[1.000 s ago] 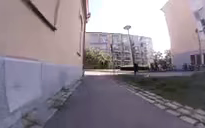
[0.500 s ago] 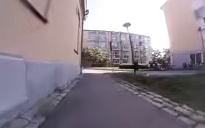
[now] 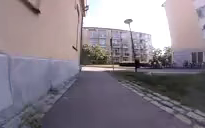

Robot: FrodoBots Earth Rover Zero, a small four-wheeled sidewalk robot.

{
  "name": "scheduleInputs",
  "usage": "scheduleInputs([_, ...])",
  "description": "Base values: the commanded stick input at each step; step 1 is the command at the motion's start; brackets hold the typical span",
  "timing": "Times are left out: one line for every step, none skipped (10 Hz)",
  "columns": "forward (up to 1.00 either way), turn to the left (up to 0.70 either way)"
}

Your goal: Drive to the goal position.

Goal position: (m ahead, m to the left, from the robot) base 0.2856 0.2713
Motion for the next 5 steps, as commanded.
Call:
scheduleInputs([0.6,0.0])
scheduleInputs([0.6,0.0])
scheduleInputs([0.6,0.0])
scheduleInputs([0.6,0.0])
scheduleInputs([0.6,0.0])
